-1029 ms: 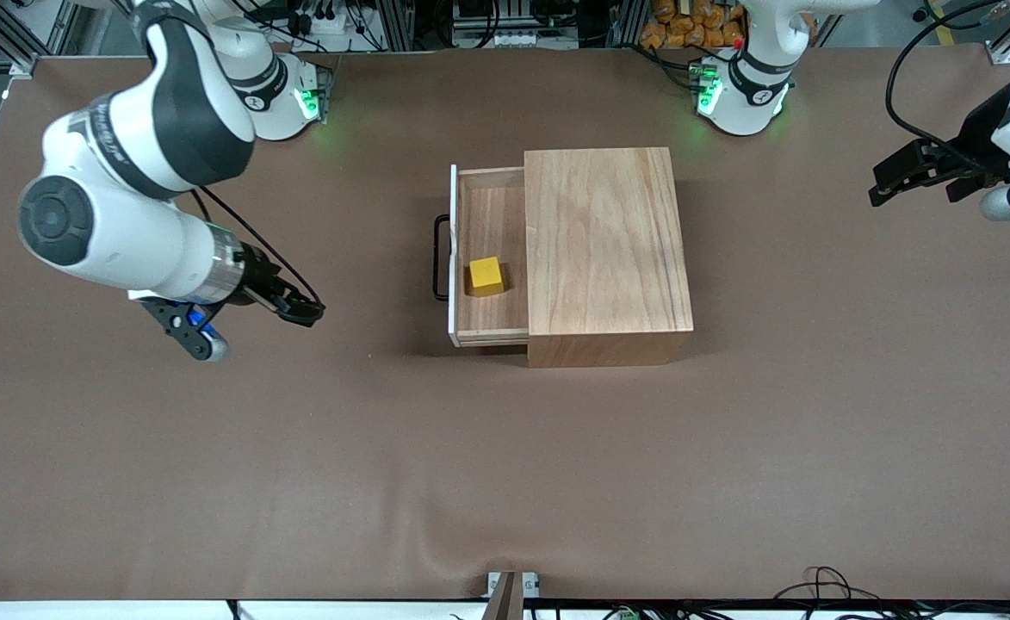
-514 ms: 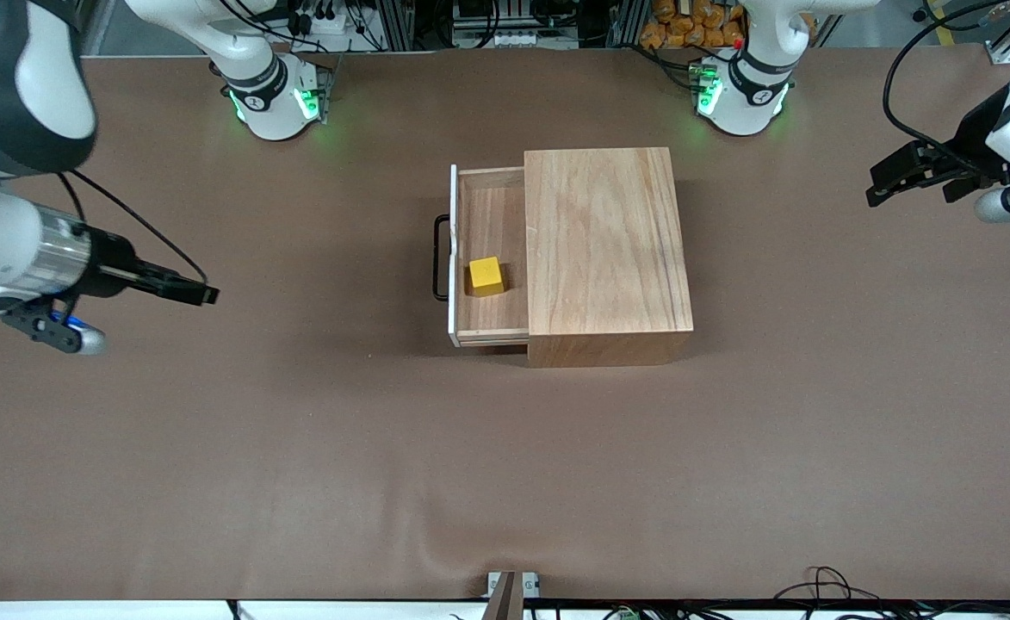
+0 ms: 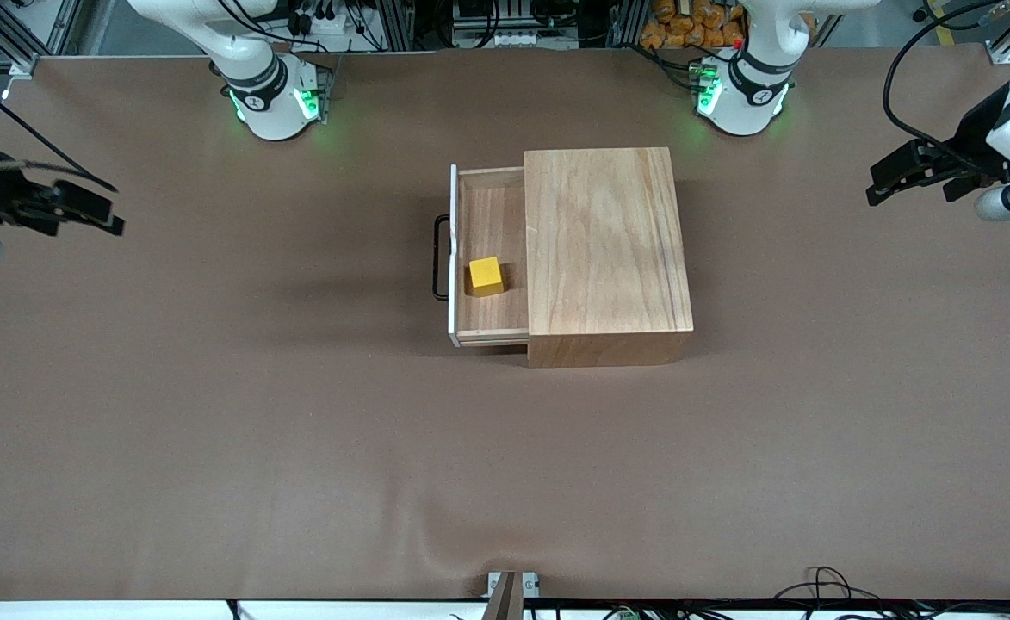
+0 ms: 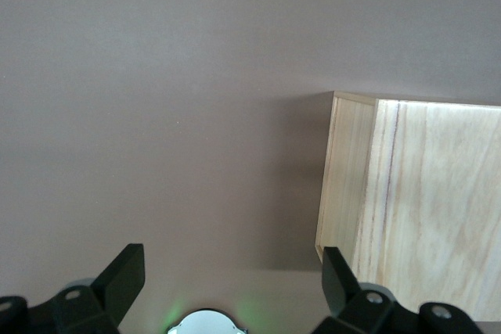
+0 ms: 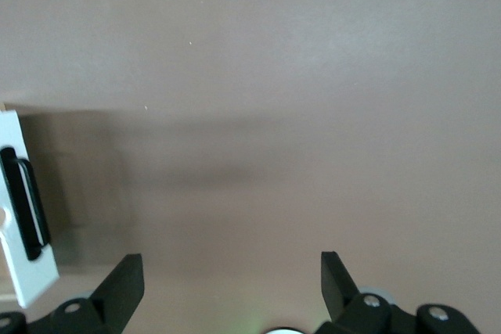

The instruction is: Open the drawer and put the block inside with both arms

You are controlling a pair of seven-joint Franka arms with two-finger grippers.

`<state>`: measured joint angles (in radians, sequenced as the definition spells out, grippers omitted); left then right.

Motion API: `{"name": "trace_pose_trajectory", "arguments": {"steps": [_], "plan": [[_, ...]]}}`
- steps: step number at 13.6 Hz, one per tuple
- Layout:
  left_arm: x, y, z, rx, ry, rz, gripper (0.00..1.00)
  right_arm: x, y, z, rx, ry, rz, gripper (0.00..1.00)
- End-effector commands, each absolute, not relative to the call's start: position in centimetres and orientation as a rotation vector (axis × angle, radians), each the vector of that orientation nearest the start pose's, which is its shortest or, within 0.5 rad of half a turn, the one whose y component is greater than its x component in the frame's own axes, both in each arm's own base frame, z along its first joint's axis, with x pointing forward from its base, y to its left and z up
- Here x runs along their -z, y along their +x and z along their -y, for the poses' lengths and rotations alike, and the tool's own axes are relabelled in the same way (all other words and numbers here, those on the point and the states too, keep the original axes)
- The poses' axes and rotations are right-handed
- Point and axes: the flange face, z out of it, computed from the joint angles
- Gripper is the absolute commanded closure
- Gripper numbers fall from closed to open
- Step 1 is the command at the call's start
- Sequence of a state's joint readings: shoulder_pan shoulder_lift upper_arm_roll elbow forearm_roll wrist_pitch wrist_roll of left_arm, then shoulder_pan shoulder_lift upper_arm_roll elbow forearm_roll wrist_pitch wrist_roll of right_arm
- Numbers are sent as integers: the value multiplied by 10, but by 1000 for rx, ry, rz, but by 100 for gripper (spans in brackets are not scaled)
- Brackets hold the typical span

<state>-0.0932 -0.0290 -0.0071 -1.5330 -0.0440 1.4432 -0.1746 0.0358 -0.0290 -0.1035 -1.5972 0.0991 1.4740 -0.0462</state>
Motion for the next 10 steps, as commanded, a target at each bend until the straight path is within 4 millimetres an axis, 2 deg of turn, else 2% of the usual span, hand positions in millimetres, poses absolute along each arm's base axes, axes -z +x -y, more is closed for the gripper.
{"name": "trace_pose_trajectory", "arguments": {"steps": [1, 6, 10], "plan": [[-651, 520, 58, -84, -3177, 96, 0, -634, 512, 31, -135, -3088, 43, 0], [-651, 521, 56, -81, -3175, 99, 0, -645, 502, 56, -173, -3086, -2, 0], [-653, 521, 55, -76, -3174, 99, 0, -643, 503, 37, -191, -3092, -150, 0]]}}
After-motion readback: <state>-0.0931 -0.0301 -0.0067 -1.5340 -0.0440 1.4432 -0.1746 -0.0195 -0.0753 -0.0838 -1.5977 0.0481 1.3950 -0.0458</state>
